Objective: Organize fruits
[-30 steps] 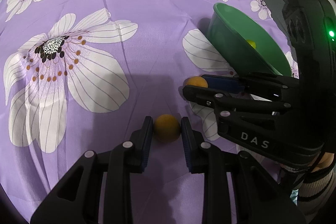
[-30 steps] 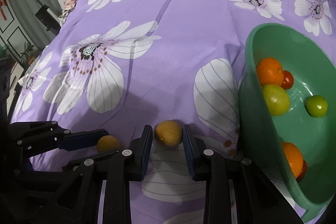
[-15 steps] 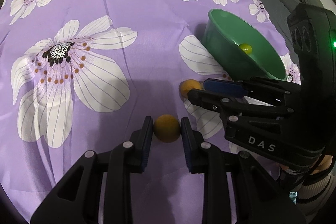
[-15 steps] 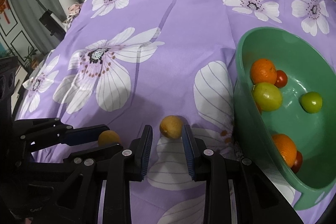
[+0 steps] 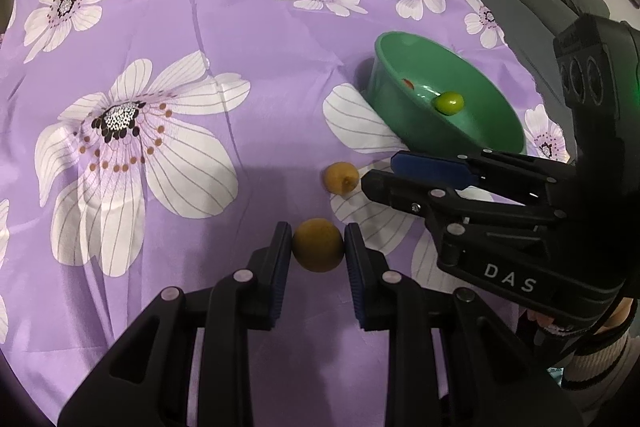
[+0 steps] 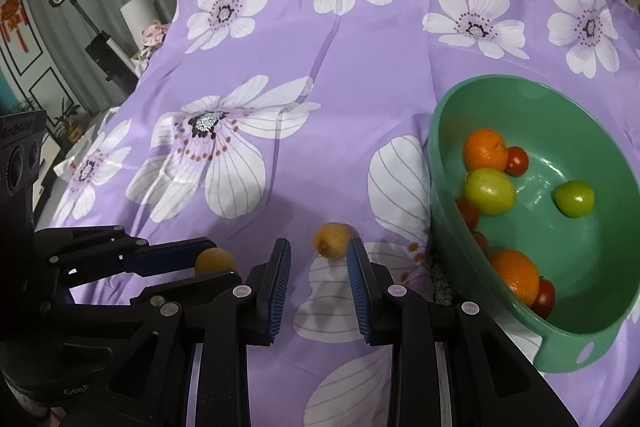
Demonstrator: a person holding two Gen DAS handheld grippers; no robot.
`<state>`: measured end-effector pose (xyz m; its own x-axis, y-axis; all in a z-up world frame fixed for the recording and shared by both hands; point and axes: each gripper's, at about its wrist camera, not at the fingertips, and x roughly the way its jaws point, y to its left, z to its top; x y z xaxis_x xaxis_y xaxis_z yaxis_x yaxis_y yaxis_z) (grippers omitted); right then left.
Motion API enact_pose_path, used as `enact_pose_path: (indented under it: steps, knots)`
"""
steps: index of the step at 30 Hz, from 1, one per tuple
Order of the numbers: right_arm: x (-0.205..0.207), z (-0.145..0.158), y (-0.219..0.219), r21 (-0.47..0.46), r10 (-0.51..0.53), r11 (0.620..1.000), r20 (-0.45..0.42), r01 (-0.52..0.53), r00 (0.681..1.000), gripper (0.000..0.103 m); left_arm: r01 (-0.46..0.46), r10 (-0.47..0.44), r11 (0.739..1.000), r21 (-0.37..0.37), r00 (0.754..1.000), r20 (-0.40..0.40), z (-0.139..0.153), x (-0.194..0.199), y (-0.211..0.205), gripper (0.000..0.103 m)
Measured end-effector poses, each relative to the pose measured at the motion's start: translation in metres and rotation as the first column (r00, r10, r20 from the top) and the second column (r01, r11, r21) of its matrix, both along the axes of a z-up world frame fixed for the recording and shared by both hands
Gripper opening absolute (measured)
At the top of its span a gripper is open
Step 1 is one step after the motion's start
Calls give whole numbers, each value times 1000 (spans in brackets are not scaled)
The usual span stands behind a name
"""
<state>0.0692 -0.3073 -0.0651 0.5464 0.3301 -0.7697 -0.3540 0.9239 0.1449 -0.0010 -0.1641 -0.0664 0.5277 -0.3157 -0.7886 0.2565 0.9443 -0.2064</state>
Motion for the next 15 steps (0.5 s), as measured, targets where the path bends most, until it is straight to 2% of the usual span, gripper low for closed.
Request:
enact_pose_path:
  steps: [15]
  knots:
    - [-12,15,-18,35,-20,999,48,18,999,31,18,-19,999,27,999,31,13,-2,-18,26]
